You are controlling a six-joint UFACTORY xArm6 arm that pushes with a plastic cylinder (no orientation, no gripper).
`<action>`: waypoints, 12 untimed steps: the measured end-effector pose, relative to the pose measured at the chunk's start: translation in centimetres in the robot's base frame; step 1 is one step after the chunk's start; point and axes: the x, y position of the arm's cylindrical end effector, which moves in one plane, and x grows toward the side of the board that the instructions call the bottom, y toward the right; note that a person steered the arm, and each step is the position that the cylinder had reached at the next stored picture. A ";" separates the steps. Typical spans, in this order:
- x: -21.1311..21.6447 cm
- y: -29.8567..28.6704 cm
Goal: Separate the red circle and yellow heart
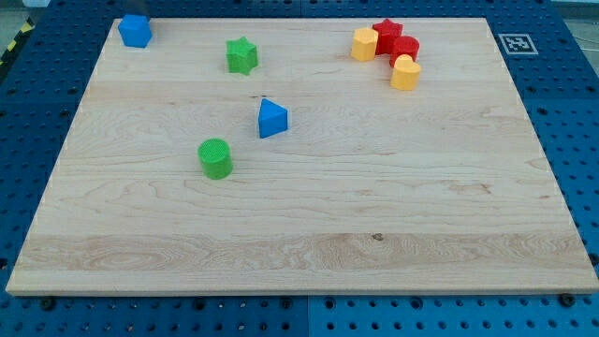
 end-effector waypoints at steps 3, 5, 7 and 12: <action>1.7 5.5; 5.8 6.6; 4.5 7.5; 8.1 23.6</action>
